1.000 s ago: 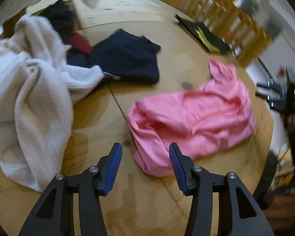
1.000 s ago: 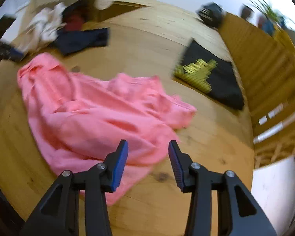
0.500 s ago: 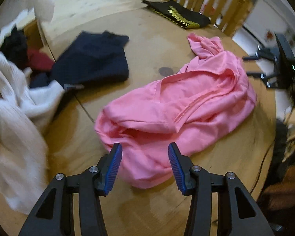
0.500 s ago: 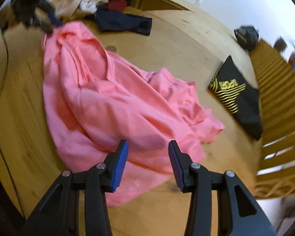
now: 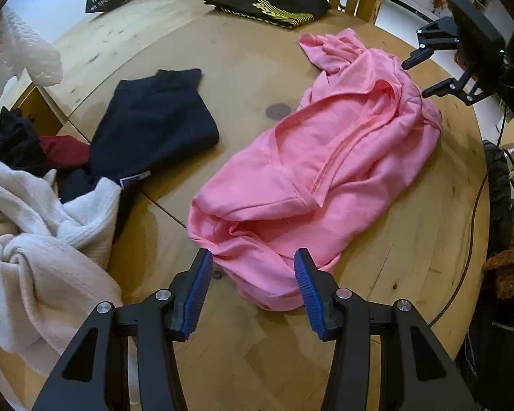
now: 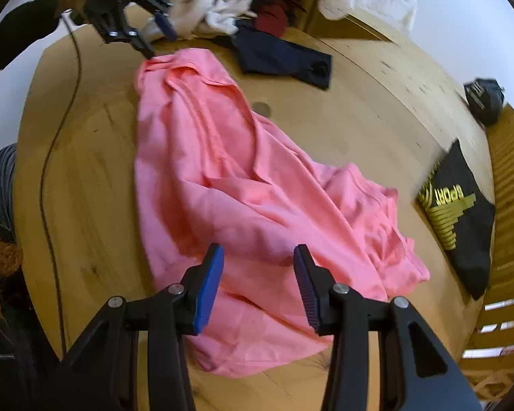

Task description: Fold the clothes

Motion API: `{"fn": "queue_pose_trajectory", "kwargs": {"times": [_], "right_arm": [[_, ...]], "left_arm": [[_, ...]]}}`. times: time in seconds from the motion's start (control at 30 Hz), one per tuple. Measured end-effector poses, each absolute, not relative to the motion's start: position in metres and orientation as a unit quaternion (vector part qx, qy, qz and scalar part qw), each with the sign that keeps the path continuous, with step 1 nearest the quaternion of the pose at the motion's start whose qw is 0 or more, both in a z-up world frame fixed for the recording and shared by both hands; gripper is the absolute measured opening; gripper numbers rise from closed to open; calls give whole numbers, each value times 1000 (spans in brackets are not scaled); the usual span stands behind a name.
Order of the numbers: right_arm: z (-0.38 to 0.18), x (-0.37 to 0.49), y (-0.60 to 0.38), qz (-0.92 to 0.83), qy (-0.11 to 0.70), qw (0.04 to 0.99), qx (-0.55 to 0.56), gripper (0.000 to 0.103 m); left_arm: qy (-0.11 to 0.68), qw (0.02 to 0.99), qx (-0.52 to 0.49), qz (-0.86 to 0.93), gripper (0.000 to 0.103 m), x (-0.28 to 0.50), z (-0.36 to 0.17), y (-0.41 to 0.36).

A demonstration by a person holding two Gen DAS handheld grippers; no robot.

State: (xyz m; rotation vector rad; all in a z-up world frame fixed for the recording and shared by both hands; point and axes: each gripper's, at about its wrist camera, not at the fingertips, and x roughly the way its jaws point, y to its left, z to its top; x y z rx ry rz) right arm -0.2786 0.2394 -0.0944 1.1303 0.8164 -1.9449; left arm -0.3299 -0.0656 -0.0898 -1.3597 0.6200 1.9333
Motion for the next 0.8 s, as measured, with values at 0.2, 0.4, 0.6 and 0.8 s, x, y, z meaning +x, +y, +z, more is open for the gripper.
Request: {"fn": "queue_pose_trajectory", "kwargs": {"times": [0.2, 0.4, 0.6, 0.8], "right_arm": [[-92, -270, 212, -736, 342, 386, 439, 42], [-106, -279, 202, -725, 354, 370, 460, 41], [-110, -281, 206, -723, 346, 365, 474, 41], [-109, -288, 209, -733, 328, 353, 480, 40]], "left_arm": [[243, 358, -513, 741, 47, -327, -87, -62], [276, 379, -498, 730, 47, -331, -88, -55], [348, 401, -467, 707, 47, -333, -95, -31], [393, 414, -450, 687, 46, -337, -107, -18]]}}
